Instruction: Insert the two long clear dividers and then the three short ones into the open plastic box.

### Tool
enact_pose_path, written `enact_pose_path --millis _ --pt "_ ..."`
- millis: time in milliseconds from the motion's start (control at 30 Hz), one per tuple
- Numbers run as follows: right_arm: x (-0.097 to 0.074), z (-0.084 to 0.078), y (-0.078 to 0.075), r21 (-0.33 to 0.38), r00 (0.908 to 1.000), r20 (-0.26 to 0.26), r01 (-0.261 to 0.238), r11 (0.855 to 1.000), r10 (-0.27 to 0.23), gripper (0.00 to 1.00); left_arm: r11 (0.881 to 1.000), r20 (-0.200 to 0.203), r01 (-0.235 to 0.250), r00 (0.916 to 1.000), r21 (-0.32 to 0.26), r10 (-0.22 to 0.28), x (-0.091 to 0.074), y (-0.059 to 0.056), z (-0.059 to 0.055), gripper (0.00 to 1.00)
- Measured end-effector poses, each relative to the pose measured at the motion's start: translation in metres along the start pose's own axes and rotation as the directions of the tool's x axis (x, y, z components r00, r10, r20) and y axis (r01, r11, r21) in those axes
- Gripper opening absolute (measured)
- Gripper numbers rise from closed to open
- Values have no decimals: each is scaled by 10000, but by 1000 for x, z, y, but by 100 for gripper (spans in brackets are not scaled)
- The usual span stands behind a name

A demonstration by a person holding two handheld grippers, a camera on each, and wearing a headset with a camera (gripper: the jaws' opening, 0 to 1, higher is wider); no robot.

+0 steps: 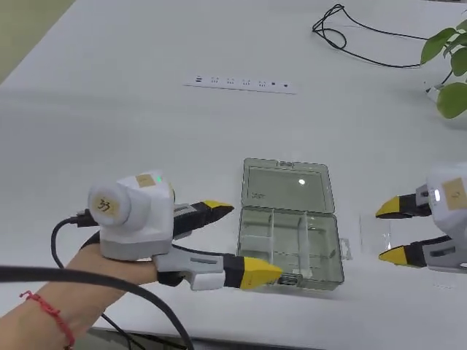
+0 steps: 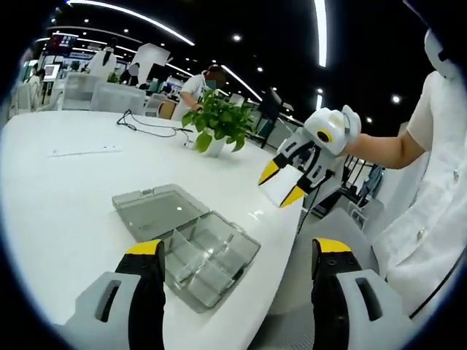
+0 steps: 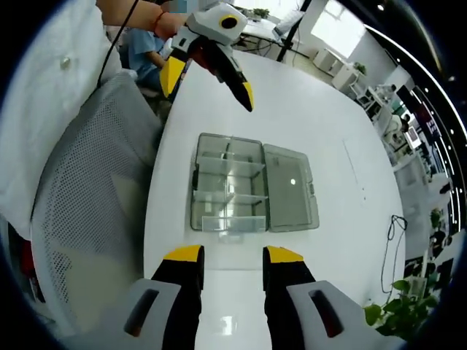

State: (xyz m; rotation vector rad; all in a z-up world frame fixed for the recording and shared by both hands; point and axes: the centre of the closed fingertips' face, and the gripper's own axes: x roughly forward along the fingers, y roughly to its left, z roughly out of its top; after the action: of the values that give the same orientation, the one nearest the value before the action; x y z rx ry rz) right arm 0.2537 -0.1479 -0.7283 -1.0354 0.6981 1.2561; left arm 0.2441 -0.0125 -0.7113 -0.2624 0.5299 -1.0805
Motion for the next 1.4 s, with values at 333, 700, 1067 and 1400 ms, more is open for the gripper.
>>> enact_pose_path --millis 333,700,1067,1400 --pt "-9 29 6 -233 9992 183 352 9991 -347 32 9816 493 524 9978 -1835 -441 16 -17 9 65" --pt "-12 49 14 -230 9980 410 492 9985 -482 32 9367 791 1252 9913 -3271 -1049 32 -39 10 45" --pt "-14 67 23 -252 9971 585 497 9984 -482 32 8805 1104 1803 9831 -4383 -1464 44 -53 12 28" --pt "-16 77 28 -376 9967 656 511 9980 -485 32 8553 1034 2032 9791 -4766 -1750 52 -61 9 14"
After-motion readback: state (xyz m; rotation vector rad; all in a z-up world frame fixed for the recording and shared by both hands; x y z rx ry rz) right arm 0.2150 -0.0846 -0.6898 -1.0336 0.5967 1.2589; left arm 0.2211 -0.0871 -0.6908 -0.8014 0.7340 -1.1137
